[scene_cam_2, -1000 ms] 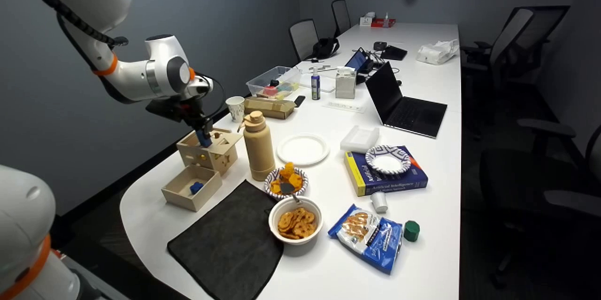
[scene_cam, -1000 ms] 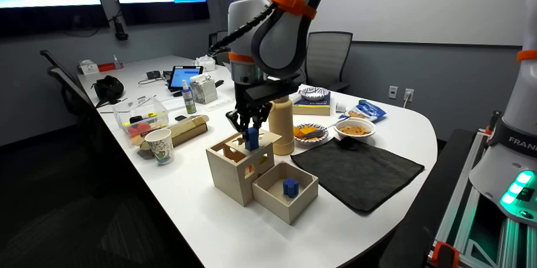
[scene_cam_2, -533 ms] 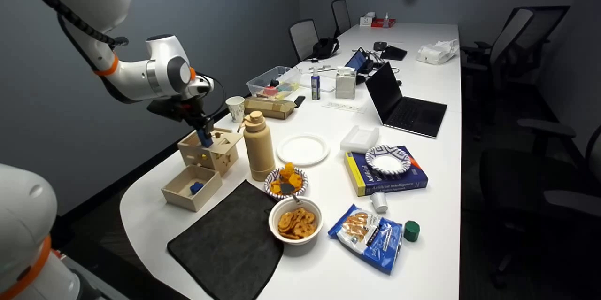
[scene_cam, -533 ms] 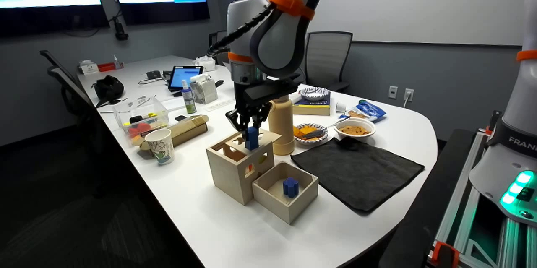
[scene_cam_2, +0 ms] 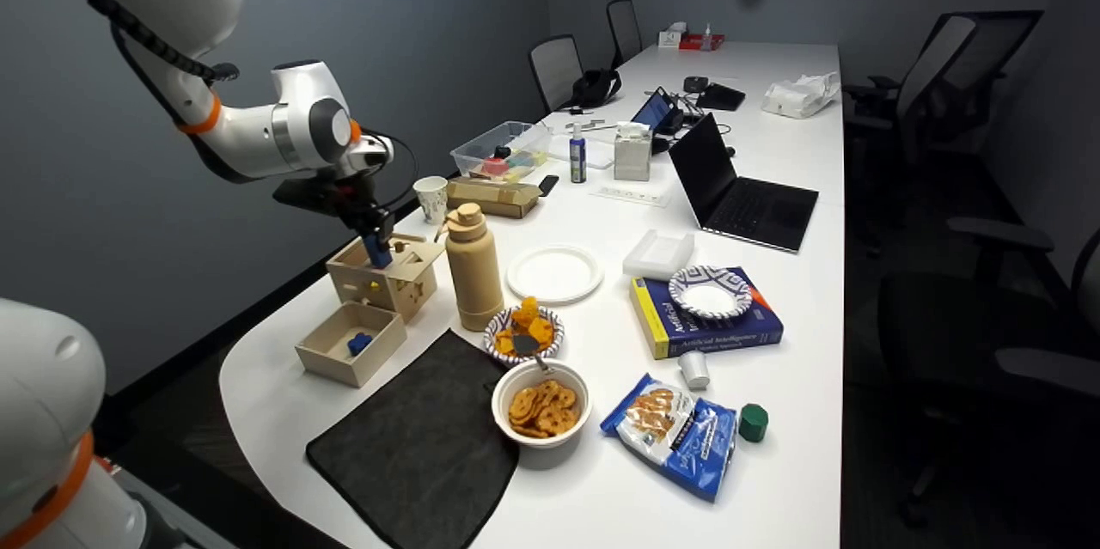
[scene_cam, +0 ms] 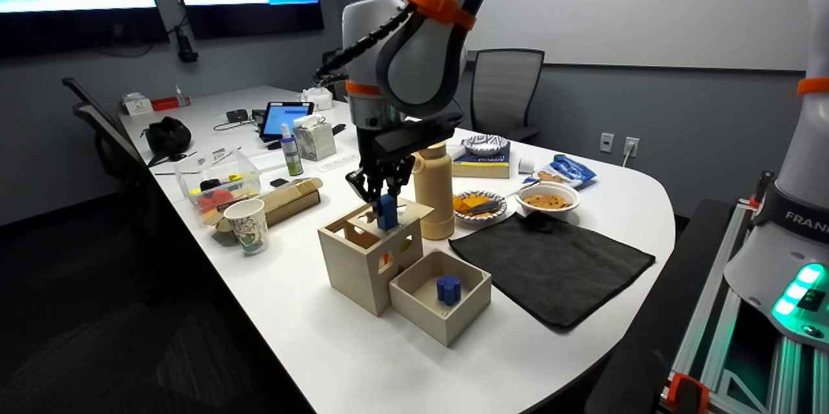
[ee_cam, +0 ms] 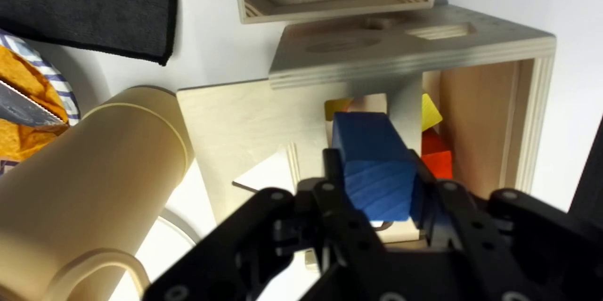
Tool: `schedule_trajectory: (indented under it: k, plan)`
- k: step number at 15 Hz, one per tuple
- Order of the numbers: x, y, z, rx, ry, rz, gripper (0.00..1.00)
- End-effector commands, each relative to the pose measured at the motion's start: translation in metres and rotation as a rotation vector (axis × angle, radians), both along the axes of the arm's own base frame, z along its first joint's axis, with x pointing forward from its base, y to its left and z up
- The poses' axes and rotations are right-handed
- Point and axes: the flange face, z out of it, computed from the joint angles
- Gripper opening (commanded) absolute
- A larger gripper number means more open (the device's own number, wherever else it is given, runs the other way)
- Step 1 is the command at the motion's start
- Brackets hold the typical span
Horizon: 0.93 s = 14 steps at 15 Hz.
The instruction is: Pick up the yellow and blue objects and put them in the box
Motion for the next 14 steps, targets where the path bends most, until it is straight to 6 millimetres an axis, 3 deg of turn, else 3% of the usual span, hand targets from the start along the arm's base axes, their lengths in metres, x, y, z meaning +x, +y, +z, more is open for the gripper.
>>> schedule_trajectory:
  k: [1,14]
  plan:
    - [0.0084,0.0062,-0.0079,-0.027,0.045,0.062,0.09]
    - [0.0067,0.0149,-0.0066,-0.044,0.103,0.101,0.09]
